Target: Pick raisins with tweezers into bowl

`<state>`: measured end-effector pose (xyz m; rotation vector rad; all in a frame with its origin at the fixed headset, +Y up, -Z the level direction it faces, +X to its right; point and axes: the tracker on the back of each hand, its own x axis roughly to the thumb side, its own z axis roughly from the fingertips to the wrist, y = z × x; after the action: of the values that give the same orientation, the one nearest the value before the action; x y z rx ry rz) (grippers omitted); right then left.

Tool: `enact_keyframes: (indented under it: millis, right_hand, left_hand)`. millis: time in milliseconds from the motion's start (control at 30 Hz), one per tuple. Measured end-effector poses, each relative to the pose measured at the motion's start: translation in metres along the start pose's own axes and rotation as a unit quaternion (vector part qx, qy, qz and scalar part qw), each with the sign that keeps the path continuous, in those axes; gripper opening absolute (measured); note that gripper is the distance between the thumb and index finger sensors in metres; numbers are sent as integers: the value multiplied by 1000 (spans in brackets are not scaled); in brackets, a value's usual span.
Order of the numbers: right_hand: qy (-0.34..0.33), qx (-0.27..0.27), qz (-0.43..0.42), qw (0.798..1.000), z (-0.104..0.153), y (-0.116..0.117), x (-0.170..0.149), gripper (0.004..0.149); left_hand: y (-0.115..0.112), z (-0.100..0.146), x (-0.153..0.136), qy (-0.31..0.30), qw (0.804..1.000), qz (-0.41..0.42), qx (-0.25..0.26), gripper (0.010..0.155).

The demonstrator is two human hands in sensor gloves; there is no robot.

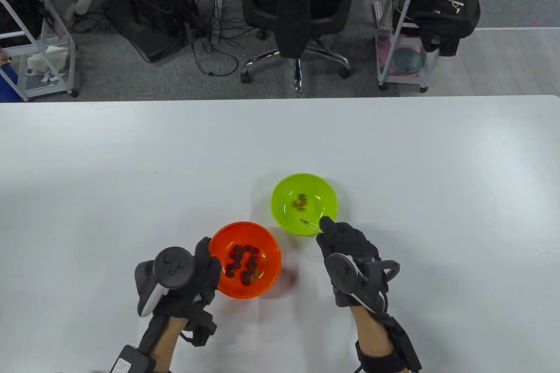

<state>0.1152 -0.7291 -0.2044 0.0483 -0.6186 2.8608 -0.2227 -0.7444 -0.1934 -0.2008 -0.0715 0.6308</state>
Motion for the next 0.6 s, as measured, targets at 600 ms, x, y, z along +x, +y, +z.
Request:
enact_keyframes:
  millis: [600]
  right_hand:
    - [-43,-14,-20,999,10,-11,19,44]
  left_hand:
    - [-1,0,-1,2,1000,3,-3,59]
